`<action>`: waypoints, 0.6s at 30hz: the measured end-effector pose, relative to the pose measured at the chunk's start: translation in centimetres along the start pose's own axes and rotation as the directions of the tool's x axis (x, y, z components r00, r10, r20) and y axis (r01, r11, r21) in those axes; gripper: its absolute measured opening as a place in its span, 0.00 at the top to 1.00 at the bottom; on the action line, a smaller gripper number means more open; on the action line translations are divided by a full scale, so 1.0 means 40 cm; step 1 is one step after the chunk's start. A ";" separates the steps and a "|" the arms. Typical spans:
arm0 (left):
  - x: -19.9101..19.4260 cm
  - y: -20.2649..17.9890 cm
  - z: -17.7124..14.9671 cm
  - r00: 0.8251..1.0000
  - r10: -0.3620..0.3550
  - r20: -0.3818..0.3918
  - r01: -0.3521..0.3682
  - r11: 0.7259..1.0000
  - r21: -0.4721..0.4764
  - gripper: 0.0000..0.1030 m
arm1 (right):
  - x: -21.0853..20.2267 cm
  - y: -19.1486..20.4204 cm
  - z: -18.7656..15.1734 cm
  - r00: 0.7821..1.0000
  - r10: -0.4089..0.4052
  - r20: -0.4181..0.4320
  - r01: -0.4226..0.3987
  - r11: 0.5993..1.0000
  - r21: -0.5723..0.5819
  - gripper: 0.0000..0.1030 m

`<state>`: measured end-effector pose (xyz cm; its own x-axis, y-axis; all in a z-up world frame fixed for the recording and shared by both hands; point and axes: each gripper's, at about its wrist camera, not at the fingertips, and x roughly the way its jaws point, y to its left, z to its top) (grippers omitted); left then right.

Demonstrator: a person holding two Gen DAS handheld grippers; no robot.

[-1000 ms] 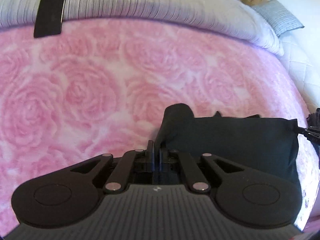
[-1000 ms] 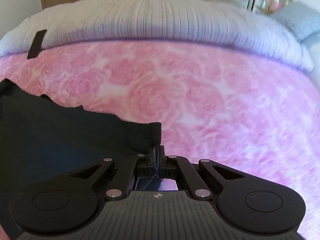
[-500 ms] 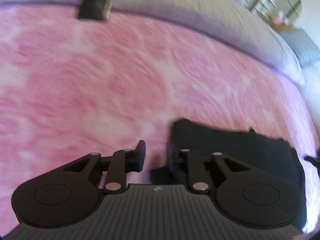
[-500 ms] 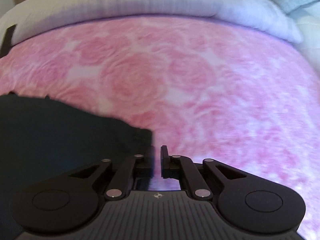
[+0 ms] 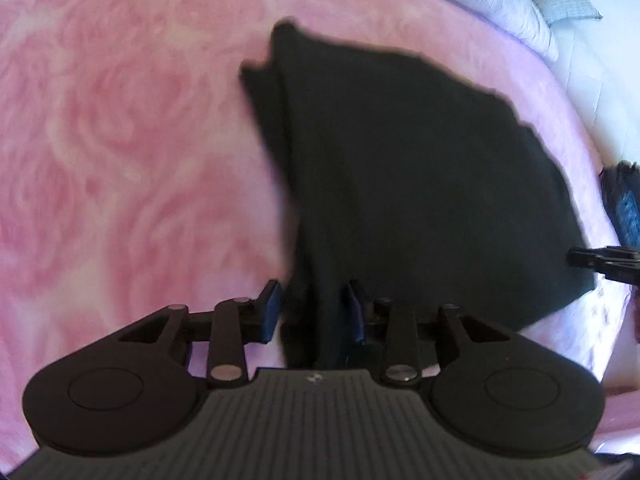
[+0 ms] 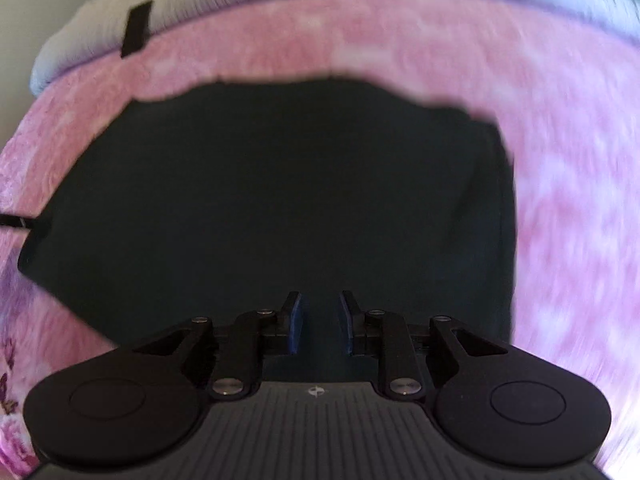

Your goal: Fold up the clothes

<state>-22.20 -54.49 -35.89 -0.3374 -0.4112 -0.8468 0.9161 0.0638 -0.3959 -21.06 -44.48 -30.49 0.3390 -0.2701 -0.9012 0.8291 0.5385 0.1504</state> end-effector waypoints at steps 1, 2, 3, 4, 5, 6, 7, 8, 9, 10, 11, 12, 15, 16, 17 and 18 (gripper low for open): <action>0.001 0.013 -0.011 1.000 -0.007 0.004 0.007 1.000 -0.010 0.70 | -0.001 -0.004 -0.025 1.000 -0.018 -0.006 0.018 1.000 -0.005 0.77; -0.010 0.020 -0.008 1.000 -0.004 0.004 0.004 1.000 -0.012 0.70 | -0.008 -0.019 -0.047 0.999 -0.048 -0.012 0.048 0.999 -0.007 0.77; -0.021 0.028 -0.005 1.000 -0.002 0.004 0.002 1.000 -0.014 0.70 | -0.018 -0.040 -0.069 0.996 -0.087 -0.022 0.087 0.996 0.006 0.77; -0.033 0.029 -0.003 1.000 0.008 0.006 -0.008 1.000 0.001 0.69 | -0.028 -0.060 -0.090 0.992 -0.125 -0.034 0.125 0.992 0.018 0.77; -0.051 0.002 -0.007 0.999 0.049 0.017 -0.050 0.995 0.088 0.67 | -0.045 -0.086 -0.109 0.985 -0.166 -0.042 0.168 0.985 0.047 0.77; -0.069 -0.025 -0.012 0.996 0.088 0.031 -0.092 0.980 0.174 0.66 | -0.067 -0.111 -0.120 0.977 -0.210 -0.050 0.213 0.973 0.085 0.77; -0.087 -0.053 -0.016 0.991 0.125 0.048 -0.133 0.957 0.258 0.68 | -0.091 -0.126 -0.127 0.968 -0.246 -0.053 0.251 0.961 0.115 0.77; -0.104 -0.080 -0.021 0.985 0.161 0.069 -0.175 0.924 0.339 0.69 | -0.118 -0.139 -0.134 0.960 -0.275 -0.049 0.279 0.948 0.150 0.73; -0.122 -0.107 -0.026 0.977 0.194 0.093 -0.215 0.883 0.417 0.68 | -0.143 -0.149 -0.142 0.960 -0.279 -0.040 0.281 0.939 0.201 0.70; -0.137 -0.138 -0.035 0.969 0.217 0.118 -0.247 0.831 0.497 0.68 | -0.164 -0.157 -0.151 0.966 -0.256 -0.023 0.253 0.930 0.266 0.67; -0.143 -0.187 -0.067 0.968 0.206 0.140 -0.249 0.760 0.601 0.65 | -0.185 -0.165 -0.160 0.972 -0.235 -0.004 0.223 0.917 0.330 0.61; -0.145 -0.234 -0.100 0.968 0.194 0.158 -0.248 0.679 0.690 0.65 | -0.196 -0.170 -0.169 0.978 -0.207 0.014 0.185 0.901 0.393 0.51; -0.092 -0.328 -0.210 0.968 0.190 0.164 -0.235 0.464 0.854 0.64 | -0.184 -0.175 -0.203 0.993 -0.101 0.069 0.044 0.823 0.567 0.47; -0.068 -0.341 -0.239 0.967 0.198 0.161 -0.231 0.405 0.885 0.63 | -0.165 -0.171 -0.213 0.994 -0.061 0.088 -0.005 0.794 0.607 0.47; -0.042 -0.350 -0.265 0.963 0.212 0.167 -0.234 0.347 0.908 0.63 | -0.144 -0.169 -0.219 0.994 -0.028 0.107 -0.047 0.770 0.636 0.47; -0.019 -0.353 -0.286 0.958 0.227 0.173 -0.238 0.300 0.924 0.60 | -0.122 -0.170 -0.225 0.992 0.000 0.127 -0.084 0.747 0.660 0.47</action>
<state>-37.35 -44.68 -33.71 -0.0782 -0.5375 -0.8397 0.5552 -0.7230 0.4111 -32.36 -39.65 -30.77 0.3922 -0.3694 -0.8424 0.8841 -0.1015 0.4561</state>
